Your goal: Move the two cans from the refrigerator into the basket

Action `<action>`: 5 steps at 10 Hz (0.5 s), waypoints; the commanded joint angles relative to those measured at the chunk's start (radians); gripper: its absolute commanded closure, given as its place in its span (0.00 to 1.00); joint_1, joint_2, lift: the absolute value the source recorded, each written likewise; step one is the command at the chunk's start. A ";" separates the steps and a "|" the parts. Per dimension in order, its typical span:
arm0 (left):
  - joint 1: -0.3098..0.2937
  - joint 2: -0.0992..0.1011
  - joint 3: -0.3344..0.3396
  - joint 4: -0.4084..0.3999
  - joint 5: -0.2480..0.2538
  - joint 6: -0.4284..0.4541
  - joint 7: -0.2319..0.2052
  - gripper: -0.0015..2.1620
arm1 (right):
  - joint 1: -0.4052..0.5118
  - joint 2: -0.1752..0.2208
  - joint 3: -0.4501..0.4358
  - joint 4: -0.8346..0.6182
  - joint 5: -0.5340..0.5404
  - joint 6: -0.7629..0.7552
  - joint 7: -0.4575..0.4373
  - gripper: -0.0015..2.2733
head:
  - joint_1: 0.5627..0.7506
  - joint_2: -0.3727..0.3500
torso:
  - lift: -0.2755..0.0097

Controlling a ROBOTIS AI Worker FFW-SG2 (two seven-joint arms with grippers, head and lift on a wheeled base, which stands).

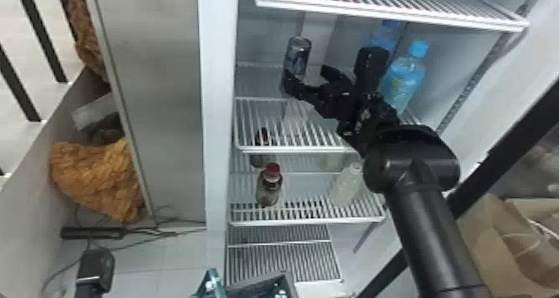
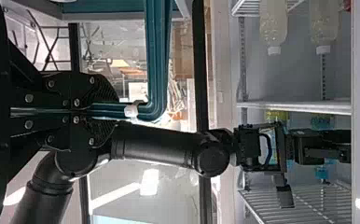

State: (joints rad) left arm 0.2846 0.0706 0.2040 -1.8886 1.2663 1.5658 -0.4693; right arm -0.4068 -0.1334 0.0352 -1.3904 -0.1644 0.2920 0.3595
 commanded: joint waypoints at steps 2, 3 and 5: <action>0.000 0.000 -0.001 0.002 0.000 0.005 0.000 0.55 | -0.020 0.000 0.007 0.027 -0.001 0.005 -0.004 0.13 | 0.70 0.24 | 0.84; 0.000 0.000 0.001 0.000 0.000 0.005 0.000 0.55 | -0.025 0.000 0.009 0.027 -0.001 0.010 -0.004 0.24 | 0.70 0.24 | 0.84; 0.000 0.000 0.001 0.000 0.002 0.005 0.000 0.55 | -0.023 0.000 0.009 0.025 -0.003 0.042 -0.007 0.46 | 0.70 0.24 | 0.84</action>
State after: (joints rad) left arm 0.2846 0.0706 0.2053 -1.8871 1.2674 1.5658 -0.4693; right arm -0.4304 -0.1334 0.0438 -1.3642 -0.1694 0.3275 0.3526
